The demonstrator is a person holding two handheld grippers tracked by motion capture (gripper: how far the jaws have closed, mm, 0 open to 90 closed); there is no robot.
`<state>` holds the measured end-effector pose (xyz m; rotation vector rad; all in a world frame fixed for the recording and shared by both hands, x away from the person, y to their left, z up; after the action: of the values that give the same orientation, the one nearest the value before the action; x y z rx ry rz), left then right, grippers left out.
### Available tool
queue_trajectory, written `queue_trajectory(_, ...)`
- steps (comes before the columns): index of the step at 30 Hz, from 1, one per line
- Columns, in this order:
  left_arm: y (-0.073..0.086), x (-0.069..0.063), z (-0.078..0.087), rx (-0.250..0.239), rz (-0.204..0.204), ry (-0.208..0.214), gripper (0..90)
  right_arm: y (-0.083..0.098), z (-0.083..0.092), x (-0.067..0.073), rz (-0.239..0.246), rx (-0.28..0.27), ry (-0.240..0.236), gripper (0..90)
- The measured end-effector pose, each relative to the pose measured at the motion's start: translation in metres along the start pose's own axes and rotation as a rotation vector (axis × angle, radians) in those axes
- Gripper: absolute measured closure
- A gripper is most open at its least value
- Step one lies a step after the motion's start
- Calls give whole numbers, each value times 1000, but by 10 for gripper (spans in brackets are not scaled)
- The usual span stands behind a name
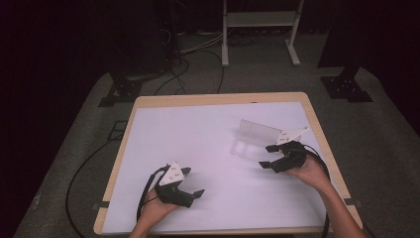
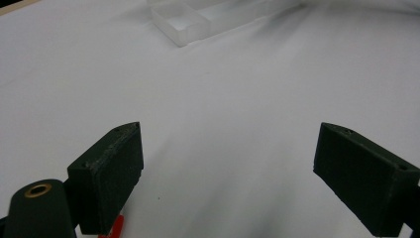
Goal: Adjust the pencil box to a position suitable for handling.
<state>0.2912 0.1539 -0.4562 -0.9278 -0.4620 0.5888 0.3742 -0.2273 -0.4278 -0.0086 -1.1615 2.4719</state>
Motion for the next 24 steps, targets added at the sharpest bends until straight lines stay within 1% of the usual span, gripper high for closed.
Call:
queue_trajectory(4,0,0,0,1,-2,1,113,1,-5,-5,-1,25,-4,365)
queue_trajectory(7,0,0,0,0,-1,0,113,1,-8,-7,-5,37,-5,384)
queue_trajectory(8,0,0,1,0,0,1,112,3,-12,-10,-7,55,-7,410)
queue_trajectory(11,0,0,1,1,-1,1,112,3,-14,-11,-11,64,-10,434)
queue_trajectory(12,0,0,1,1,2,1,112,4,-17,-13,-9,85,-4,453)
queue_trajectory(13,0,0,1,1,2,1,112,4,-17,-13,-9,85,-4,453)
queue_trajectory(14,0,0,1,-3,5,3,113,5,-19,-15,-15,96,-14,483)
queue_trajectory(17,0,-1,1,-3,1,3,112,6,-21,-17,-17,104,-17,507)
queue_trajectory(18,0,-1,1,-2,1,3,112,8,-23,-19,-17,111,-19,531)
queue_trajectory(24,0,0,1,-4,11,6,112,9,-28,-21,-21,138,-18,578)
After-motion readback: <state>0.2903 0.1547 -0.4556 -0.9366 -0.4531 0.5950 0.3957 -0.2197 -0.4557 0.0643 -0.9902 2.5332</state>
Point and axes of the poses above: each handheld gripper's, and its own axes: z roughly backward along the jaws, y roughly out of its underside, x roughly to its left, the point moved 1 cm from there along -z, roughly forward along the jaws, and after that the axes turned 11 degrees about -y, right-handed, at the moved point
